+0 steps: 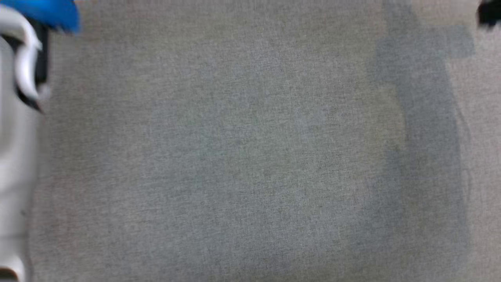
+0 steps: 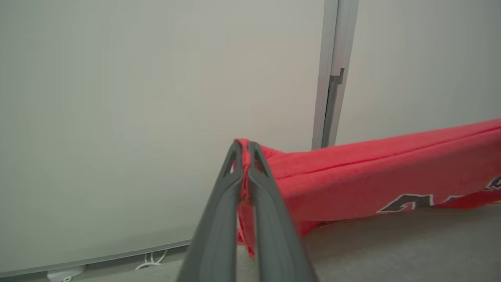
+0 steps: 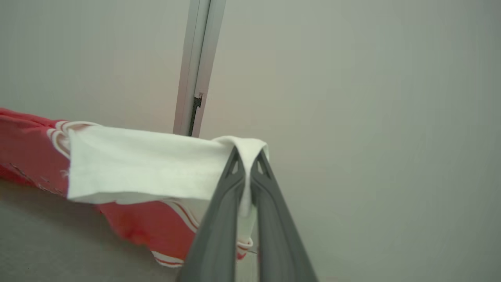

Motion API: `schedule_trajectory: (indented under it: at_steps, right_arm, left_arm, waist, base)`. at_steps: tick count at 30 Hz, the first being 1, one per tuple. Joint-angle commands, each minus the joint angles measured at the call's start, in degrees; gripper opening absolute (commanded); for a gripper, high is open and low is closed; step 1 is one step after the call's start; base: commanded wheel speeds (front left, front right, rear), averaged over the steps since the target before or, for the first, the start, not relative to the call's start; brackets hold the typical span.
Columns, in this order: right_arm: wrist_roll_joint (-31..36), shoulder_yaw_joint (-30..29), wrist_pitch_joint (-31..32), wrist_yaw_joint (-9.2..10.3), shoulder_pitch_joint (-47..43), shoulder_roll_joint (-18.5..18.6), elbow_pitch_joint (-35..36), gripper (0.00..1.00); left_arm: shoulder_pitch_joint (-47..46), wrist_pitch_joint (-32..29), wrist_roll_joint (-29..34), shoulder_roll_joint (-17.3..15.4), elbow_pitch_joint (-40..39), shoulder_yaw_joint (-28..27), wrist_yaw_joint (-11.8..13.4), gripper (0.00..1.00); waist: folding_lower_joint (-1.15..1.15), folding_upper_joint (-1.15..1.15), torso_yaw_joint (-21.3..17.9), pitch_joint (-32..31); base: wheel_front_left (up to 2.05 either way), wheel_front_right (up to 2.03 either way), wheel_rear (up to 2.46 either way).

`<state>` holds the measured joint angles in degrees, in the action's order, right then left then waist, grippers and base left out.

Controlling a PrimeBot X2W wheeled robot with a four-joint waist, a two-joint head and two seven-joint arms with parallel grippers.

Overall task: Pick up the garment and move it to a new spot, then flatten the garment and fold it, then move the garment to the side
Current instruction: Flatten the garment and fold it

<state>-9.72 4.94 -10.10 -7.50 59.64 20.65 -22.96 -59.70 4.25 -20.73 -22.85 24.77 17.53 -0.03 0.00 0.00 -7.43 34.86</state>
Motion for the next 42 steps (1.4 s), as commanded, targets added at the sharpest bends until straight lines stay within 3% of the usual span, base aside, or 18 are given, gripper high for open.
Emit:
schedule_trajectory:
  at_steps: [1, 9, 19, 25, 34, 38, 42]
  right_arm:
    - [-0.4, -0.4, 0.1, 0.01, -2.7, 0.4, 1.3, 0.0]
    - [-5.2, -6.4, 14.2, 0.02, -29.6, -3.4, 16.4, 0.0]
    - [-5.4, -11.8, 34.2, 0.01, -55.6, -13.2, 35.4, 0.0]
    - [-5.3, -13.9, 44.7, 0.01, -63.6, -16.3, 40.4, 0.0]
    - [-8.0, -15.7, 56.6, 0.01, -71.7, -17.7, 45.9, 0.0]
    - [-9.7, -15.5, 59.2, 0.01, -73.4, -17.8, 47.4, 0.0]
    - [-8.4, -15.0, 56.5, 0.01, -69.9, -17.8, 48.6, 0.0]
  left_arm:
    - [2.3, 0.2, -0.5, 0.2, 0.2, 0.2, 0.2, 0.0]
    - [24.5, -2.0, -5.6, 2.3, -3.6, 0.4, 2.9, 0.0]
    - [47.4, -6.5, -10.2, 3.9, -14.4, 1.8, 7.3, 0.0]
    - [54.5, -10.6, -10.1, 2.1, -18.3, 3.7, 8.8, 0.0]
    - [60.8, -20.5, -11.0, -1.9, -25.6, 6.0, 10.5, 0.0]
    - [61.4, -23.2, -11.1, -3.3, -28.9, 6.0, 11.2, 0.0]
    - [59.9, -25.4, -12.4, -3.5, -31.5, 5.7, 10.8, 0.0]
  waist:
    - [0.0, 0.0, 0.0, -1.0]
    - [0.0, 0.0, 1.4, -9.4]
    - [0.0, 0.0, 3.9, -18.1]
    - [0.0, 0.0, 4.7, -21.2]
    - [0.0, 0.0, 5.2, -22.5]
    - [0.0, 0.0, 5.2, -22.4]
    - [0.0, 0.0, 4.9, -22.0]
  base:
    - [0.0, 0.0, 0.0]
    - [0.0, 0.0, 0.0]
    - [0.0, 0.0, 0.0]
    - [0.0, 0.0, 0.0]
    - [0.0, 0.0, 0.0]
    - [0.0, 0.0, 0.0]
    - [0.0, 0.0, 0.0]
